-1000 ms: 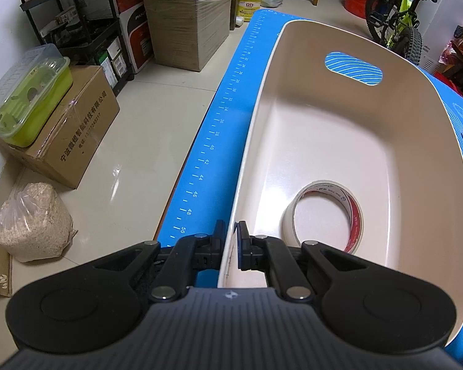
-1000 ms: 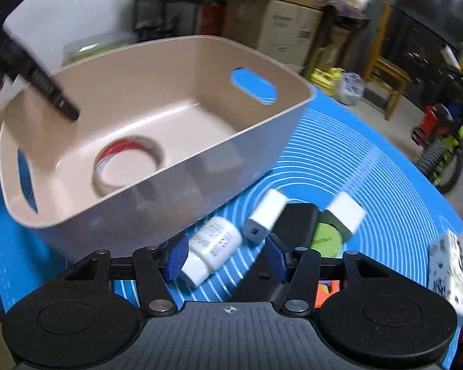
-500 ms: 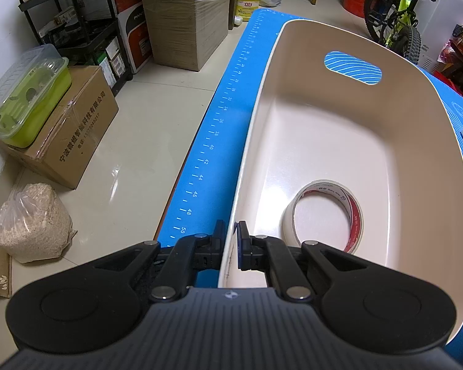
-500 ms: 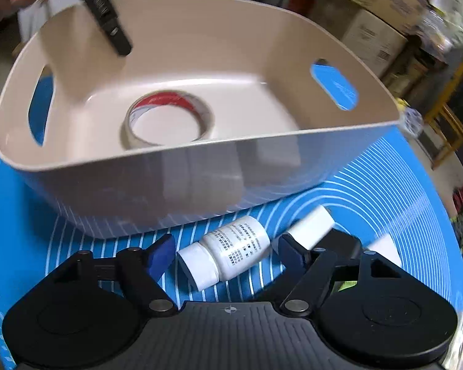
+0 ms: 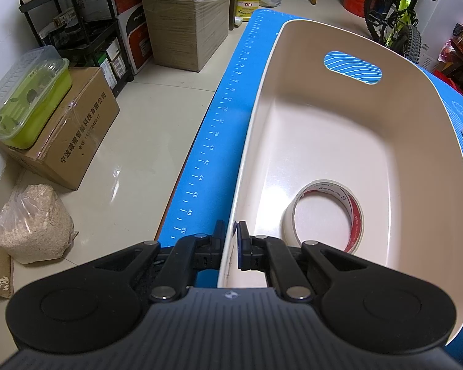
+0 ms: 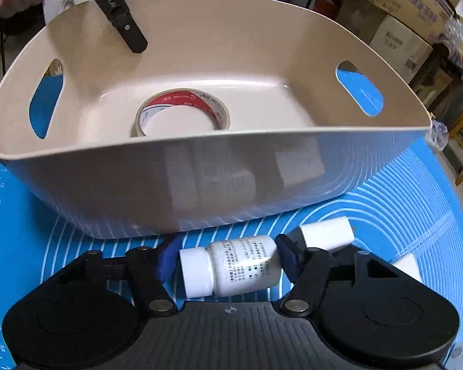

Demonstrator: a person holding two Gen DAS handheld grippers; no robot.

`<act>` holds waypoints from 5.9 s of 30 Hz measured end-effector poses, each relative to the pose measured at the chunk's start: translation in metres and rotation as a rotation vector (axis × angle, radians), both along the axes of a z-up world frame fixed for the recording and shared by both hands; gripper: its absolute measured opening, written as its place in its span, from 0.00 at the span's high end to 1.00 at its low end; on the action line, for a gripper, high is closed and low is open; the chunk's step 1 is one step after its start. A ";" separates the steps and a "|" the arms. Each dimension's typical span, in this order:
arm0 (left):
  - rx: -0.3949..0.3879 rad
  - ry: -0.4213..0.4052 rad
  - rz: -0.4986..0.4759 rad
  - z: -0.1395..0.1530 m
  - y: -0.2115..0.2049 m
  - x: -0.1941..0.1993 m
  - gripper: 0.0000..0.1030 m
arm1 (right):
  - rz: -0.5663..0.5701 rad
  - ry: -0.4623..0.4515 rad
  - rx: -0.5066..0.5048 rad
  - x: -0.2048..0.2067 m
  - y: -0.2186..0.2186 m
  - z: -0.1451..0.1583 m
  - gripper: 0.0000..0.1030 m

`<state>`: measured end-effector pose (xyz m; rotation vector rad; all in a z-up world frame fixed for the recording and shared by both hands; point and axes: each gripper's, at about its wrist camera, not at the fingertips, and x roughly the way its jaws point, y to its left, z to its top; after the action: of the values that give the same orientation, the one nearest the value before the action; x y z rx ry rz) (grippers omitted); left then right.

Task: Organize rigid objects
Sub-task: 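Close the right gripper on the white medicine bottle, then lower the bottle into the tape roll in the bin and release, then move the right tool back to the black remote control, then close the right gripper on the black remote control, then carry the remote into the bin and open the right gripper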

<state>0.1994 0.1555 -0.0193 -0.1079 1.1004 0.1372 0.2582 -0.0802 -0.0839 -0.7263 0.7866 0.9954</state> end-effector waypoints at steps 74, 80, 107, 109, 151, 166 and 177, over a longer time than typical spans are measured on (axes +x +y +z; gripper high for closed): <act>0.000 0.002 0.003 0.000 0.000 0.000 0.91 | -0.020 0.033 -0.110 0.011 0.128 0.076 0.27; -0.001 0.002 0.002 0.001 -0.001 0.001 0.91 | -0.215 -0.076 0.041 0.011 0.063 0.126 0.27; -0.005 -0.001 0.006 0.001 0.000 0.001 0.91 | -0.751 0.051 0.142 0.022 -0.071 0.017 0.38; -0.007 -0.001 0.006 0.001 0.001 0.001 0.91 | -0.770 0.089 0.159 0.028 -0.070 0.011 0.41; -0.008 -0.002 0.008 0.001 0.002 0.002 0.91 | -0.920 -0.005 0.303 0.024 -0.066 0.074 0.74; -0.005 -0.001 0.008 0.001 0.000 0.002 0.91 | -0.689 0.085 0.489 0.056 0.043 0.142 0.74; -0.003 -0.001 0.007 0.001 0.001 0.001 0.91 | -0.752 0.380 0.443 0.082 0.100 0.067 0.74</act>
<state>0.2006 0.1560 -0.0183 -0.1145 1.0990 0.1412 0.3402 0.0198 -0.0166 0.1630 1.0146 0.5763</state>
